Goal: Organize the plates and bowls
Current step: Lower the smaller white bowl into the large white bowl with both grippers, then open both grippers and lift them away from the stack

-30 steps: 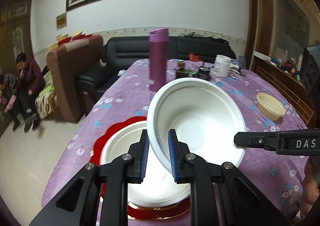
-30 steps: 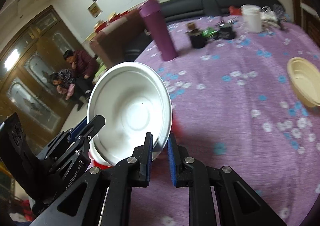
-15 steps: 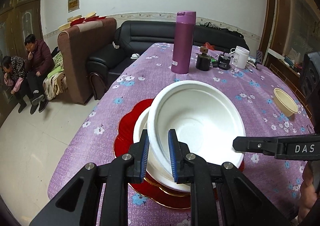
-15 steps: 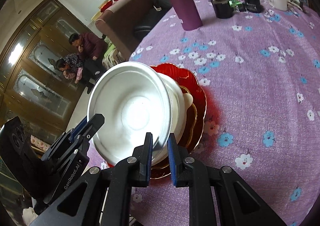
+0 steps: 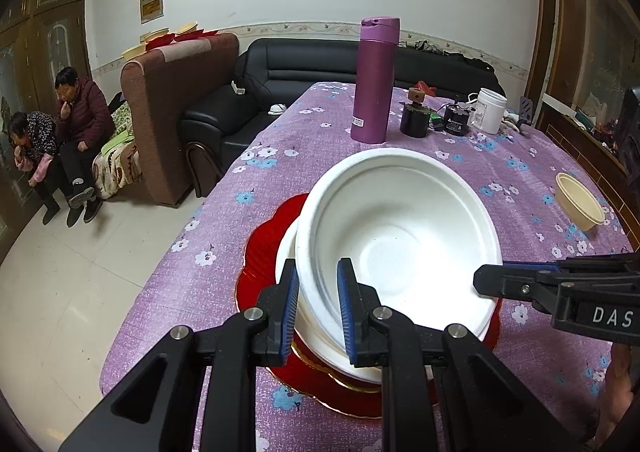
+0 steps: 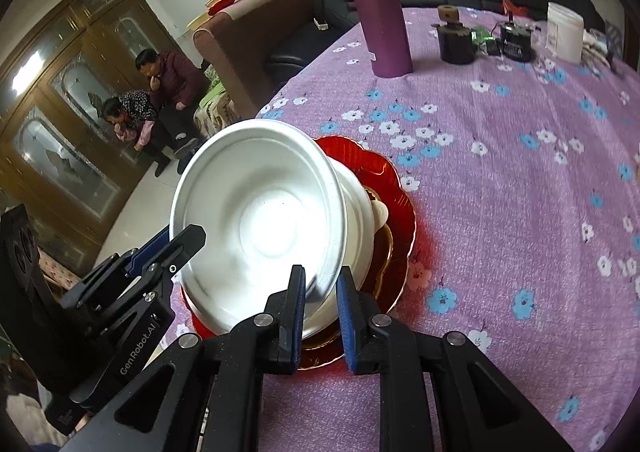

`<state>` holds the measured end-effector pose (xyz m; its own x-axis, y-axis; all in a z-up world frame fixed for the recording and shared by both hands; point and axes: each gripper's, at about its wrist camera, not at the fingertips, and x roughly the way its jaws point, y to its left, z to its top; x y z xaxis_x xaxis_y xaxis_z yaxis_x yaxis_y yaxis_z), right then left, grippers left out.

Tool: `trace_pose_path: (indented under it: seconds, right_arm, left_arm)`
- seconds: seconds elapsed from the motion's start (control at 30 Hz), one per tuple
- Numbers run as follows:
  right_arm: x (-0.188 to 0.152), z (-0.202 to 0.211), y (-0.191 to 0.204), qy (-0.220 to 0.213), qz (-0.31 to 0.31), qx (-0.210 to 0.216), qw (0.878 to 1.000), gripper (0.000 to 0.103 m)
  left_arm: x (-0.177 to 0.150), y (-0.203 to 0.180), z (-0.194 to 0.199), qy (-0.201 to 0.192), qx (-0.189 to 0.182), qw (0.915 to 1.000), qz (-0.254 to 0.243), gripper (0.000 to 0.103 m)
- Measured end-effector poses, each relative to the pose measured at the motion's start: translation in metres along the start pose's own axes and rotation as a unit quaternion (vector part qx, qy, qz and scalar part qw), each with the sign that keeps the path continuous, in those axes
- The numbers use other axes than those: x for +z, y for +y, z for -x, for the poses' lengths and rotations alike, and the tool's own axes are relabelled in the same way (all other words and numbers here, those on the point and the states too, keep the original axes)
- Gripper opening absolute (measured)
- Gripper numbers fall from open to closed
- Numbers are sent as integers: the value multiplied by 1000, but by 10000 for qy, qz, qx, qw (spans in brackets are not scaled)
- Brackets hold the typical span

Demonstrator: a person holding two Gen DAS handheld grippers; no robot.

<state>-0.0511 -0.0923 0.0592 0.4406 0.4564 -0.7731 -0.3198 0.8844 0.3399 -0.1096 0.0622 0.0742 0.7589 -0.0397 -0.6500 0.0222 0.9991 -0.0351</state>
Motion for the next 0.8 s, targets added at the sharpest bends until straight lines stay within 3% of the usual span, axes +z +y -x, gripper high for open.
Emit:
trace_pose_path:
  seconds: [0.37, 0.8]
  right_arm:
    - [-1, 7, 4, -130, 257, -174, 9994, 25]
    - [-3, 29, -12, -316, -33, -82, 9995, 26]
  left_arm:
    - [0, 1, 0, -26, -17, 10000, 10, 19]
    - [6, 1, 11, -136, -49, 9999, 93, 21]
